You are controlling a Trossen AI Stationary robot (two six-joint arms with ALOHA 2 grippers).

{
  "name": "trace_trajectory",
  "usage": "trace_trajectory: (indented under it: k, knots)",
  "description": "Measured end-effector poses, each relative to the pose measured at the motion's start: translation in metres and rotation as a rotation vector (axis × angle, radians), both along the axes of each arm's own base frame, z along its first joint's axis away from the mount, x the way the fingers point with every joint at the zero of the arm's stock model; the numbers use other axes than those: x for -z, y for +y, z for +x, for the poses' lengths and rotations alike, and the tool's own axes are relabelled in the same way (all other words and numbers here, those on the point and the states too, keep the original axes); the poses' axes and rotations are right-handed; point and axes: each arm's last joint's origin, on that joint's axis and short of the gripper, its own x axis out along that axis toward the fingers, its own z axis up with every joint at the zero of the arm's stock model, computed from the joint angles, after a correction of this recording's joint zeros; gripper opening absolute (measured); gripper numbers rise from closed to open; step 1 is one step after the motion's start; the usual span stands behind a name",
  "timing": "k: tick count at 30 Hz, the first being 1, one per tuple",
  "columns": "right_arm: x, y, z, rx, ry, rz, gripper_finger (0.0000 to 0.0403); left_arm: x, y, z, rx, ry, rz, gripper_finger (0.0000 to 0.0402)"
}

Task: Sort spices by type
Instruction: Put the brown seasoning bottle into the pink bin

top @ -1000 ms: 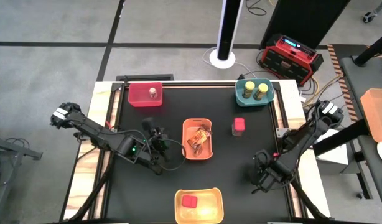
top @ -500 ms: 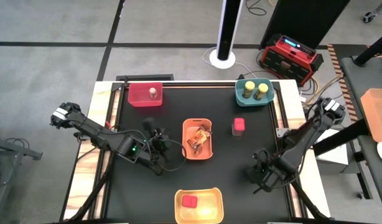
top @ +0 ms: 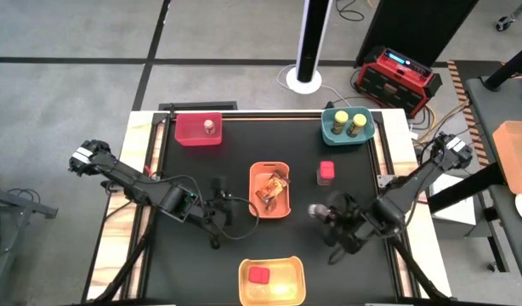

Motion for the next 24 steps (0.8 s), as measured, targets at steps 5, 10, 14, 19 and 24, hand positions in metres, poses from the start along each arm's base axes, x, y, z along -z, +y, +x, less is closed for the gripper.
trace_trajectory:
  k: [5,10,14,19,24]
  knots:
    - [-0.021,-0.017,0.039,-0.134,-0.071,-0.140,0.0168,-0.001,0.001,0.000,-0.030,-0.017,0.040,0.0129]
    - [-0.031,-0.052,0.076,-0.223,-0.121,-0.253,0.0168,-0.001,0.003,-0.001,-0.064,-0.021,0.089,0.0129]
    - [-0.033,-0.091,0.103,-0.271,-0.140,-0.331,0.0168,-0.003,0.010,-0.012,-0.092,0.107,0.164,0.0129]
    - [-0.033,-0.143,0.135,-0.464,-0.151,-0.381,0.0168,-0.012,0.021,-0.028,-0.223,0.178,0.289,0.0129]
    - [-0.025,-0.167,0.159,-0.658,-0.070,-0.515,0.0168,-0.008,0.022,-0.031,-0.114,0.139,0.253,0.0129]
